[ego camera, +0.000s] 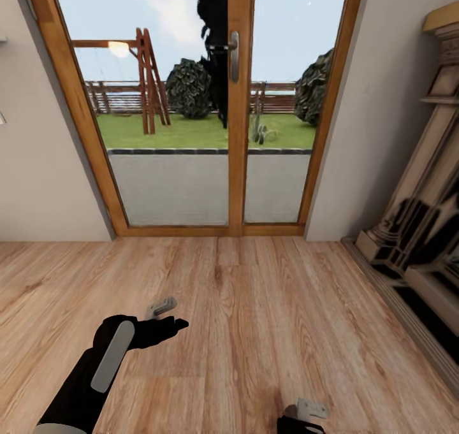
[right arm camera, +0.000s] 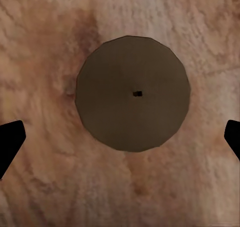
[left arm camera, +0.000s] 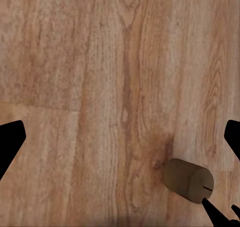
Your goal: Place each of the two pumpkins and all three candles from the living room inside a cabinet in the living room (use any cabinet), then make sure every cabinet is closed, and position the cauldron so it is next to a table in the living room.
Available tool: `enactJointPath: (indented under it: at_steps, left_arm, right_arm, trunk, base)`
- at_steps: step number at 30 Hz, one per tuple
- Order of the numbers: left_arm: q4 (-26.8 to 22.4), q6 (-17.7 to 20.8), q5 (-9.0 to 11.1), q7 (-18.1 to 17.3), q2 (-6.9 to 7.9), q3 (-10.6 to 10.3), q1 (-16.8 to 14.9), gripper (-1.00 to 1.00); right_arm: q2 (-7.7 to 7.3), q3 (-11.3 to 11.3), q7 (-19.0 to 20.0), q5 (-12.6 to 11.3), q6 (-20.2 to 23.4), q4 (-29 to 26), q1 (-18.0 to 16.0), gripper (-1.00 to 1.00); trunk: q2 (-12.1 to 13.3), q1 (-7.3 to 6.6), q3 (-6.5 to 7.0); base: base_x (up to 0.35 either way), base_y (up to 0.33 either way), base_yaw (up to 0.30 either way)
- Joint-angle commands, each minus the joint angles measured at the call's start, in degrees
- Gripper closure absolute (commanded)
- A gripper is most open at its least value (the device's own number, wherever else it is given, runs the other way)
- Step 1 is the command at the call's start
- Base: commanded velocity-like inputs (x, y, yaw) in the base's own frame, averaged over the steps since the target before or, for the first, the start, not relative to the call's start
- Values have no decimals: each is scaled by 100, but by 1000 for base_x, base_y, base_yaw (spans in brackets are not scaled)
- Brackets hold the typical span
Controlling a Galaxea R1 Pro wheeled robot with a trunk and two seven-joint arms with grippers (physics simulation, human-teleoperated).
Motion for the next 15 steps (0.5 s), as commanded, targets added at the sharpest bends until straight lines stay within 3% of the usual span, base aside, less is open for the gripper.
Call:
enactJointPath:
  at_steps: [1, 3, 8, 15]
  left_arm:
    - [-5, 10, 62, 59, 4, -11, -3, -100]
    - [-5, 10, 58, 59, 4, -11, -3, -100]
    - [-5, 10, 55, 59, 4, -8, -2, -100]
    - [-5, 10, 55, 66, 6, -5, -2, -100]
  right_arm:
    - [-7, 45, -41, -43, 33, -7, -22, -100]
    - [-7, 42, -54, -39, 146, -11, -119, -100]
    - [6, 40, -107, -42, 953, -18, -762, -100]
    - [-13, 40, -108, -44, 1087, -17, -945, -100]
  trunk:
    - [-4, 1, -28]
    - [-7, 6, -72]
    - [-12, 17, -161]
    - [-12, 17, -161]
  base:
    - [0, 0, 0]
    - [0, 0, 0]
    - [0, 0, 0]
    - [0, 0, 0]
